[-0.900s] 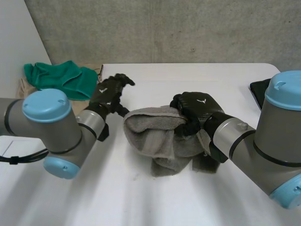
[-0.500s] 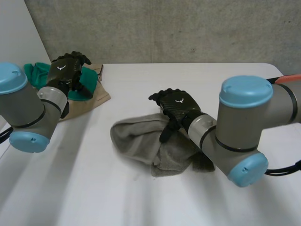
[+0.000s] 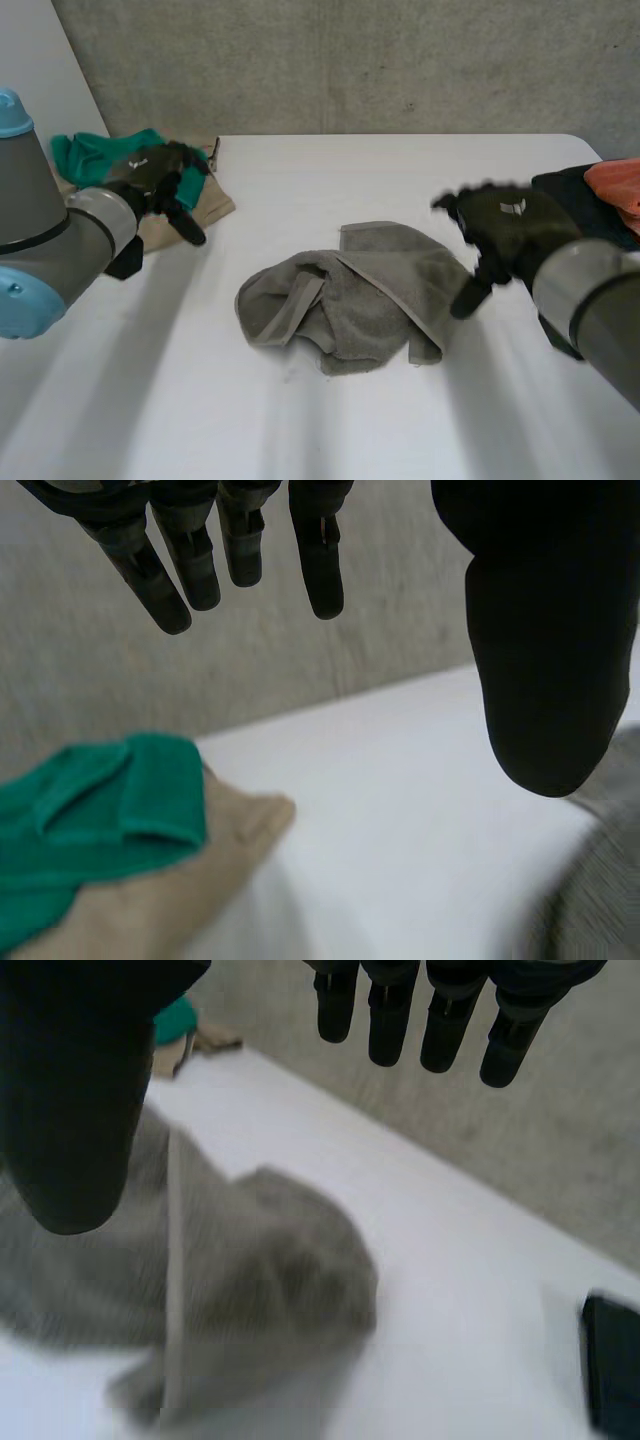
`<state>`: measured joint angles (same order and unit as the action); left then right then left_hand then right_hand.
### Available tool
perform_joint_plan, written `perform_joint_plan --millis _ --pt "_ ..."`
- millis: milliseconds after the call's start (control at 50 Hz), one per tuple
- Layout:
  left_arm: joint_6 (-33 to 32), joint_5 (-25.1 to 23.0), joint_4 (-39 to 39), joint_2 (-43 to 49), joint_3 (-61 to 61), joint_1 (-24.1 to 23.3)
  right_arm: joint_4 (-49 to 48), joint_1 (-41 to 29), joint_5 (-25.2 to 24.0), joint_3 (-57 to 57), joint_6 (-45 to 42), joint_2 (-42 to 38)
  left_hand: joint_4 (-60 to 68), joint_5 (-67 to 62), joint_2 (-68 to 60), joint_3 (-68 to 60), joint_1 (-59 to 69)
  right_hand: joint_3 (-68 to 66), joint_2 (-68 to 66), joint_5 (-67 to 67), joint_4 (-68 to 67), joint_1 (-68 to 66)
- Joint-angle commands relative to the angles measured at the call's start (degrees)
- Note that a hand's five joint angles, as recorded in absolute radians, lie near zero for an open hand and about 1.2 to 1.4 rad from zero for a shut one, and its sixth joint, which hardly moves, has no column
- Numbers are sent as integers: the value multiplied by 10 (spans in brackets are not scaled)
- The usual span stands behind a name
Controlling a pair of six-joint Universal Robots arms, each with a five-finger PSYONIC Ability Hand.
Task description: Fold the laundry.
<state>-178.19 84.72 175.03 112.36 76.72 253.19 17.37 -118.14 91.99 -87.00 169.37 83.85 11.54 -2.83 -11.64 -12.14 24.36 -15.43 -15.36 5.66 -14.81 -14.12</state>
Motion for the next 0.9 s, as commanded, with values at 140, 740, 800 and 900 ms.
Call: perform_joint_plan --millis 140,740,800,900 --pt "-2 -60 -72 -11 9 20 -268 -18 46 -184 99 -97 -15 28 16 21 -144 -53 -54 51 -60 -67" --pt "22 -34 -49 81 -7 -17 -319 -43 -18 -27 15 37 -15 28 16 21 -144 -646 -646 643 -652 -659" --pt "30 -25 -49 109 -23 -38 -265 -44 -34 9 20 56 -15 28 16 21 -144 -646 -646 643 -652 -659" --pt "48 3 -52 146 -56 -68 -192 -47 -55 56 34 78 -15 28 16 21 -144 -646 -646 643 -652 -659"
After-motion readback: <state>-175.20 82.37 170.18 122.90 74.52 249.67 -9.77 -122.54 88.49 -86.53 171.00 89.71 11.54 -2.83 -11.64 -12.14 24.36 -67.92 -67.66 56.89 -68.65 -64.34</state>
